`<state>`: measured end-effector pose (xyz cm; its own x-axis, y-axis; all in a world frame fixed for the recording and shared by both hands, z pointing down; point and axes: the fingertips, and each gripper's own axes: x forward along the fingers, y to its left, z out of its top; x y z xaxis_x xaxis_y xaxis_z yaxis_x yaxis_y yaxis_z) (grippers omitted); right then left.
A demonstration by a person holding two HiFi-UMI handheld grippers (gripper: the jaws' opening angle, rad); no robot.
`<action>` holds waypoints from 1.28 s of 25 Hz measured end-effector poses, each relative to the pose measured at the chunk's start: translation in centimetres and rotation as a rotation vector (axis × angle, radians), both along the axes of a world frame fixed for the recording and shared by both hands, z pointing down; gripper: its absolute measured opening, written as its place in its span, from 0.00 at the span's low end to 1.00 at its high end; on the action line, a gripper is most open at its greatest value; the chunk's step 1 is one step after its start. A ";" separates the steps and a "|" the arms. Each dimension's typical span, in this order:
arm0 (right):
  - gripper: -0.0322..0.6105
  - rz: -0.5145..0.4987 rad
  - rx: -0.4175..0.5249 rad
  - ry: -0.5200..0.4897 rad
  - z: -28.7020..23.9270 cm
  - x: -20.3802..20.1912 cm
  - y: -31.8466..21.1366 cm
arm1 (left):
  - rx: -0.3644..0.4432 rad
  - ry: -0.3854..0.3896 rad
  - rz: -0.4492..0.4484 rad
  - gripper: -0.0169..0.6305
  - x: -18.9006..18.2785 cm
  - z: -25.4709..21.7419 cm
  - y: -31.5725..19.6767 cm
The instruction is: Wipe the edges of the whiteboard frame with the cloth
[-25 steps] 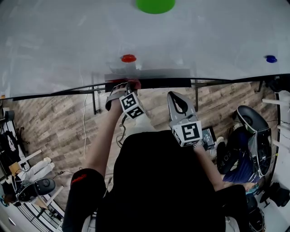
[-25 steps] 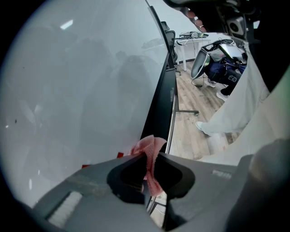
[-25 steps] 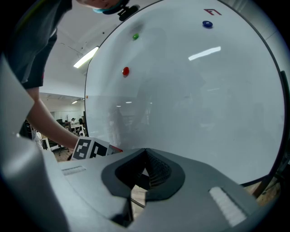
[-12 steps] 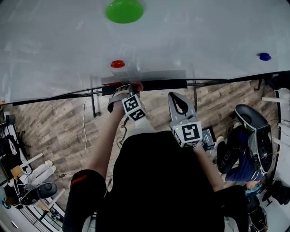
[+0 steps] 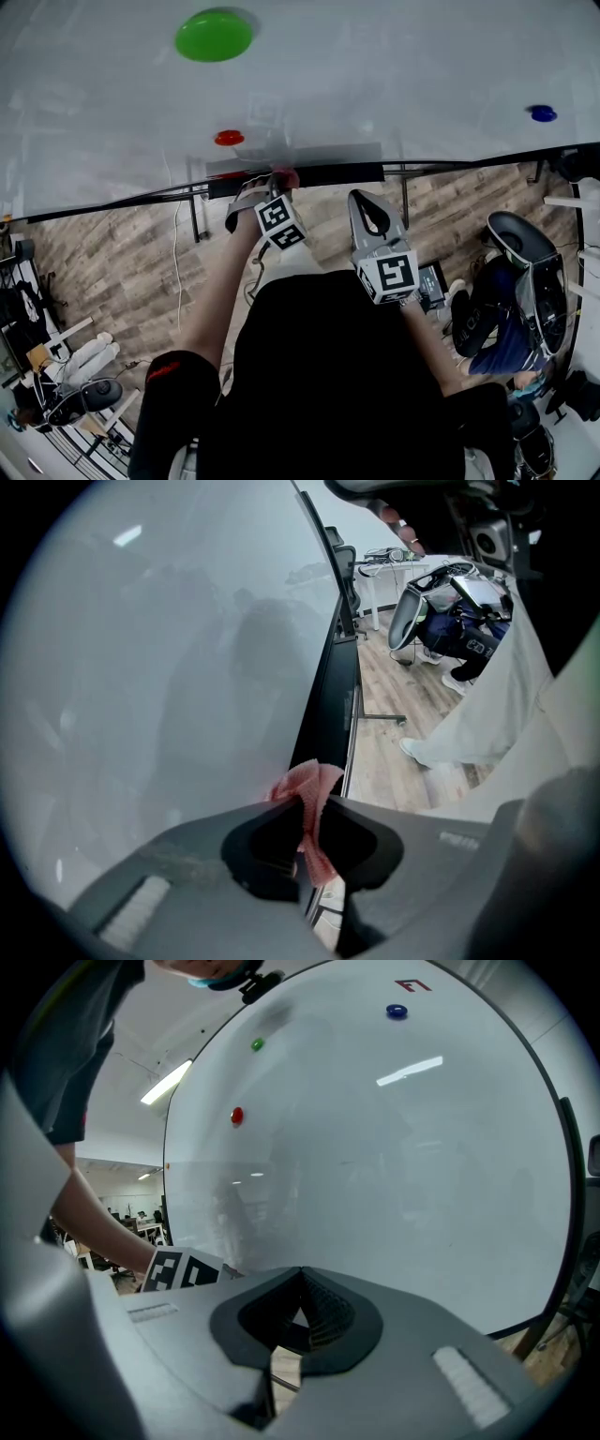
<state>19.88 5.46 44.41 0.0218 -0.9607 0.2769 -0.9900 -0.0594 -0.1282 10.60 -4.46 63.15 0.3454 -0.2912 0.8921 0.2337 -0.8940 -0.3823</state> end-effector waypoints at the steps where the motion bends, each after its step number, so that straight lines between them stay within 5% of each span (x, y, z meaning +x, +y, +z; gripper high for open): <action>1: 0.05 0.001 0.001 -0.002 0.0 0.1 0.0 | -0.001 0.000 0.003 0.09 0.1 0.0 0.1; 32: 0.05 0.034 -0.024 -0.012 0.6 7.6 3.5 | 0.005 -0.014 0.003 0.09 6.8 0.1 2.6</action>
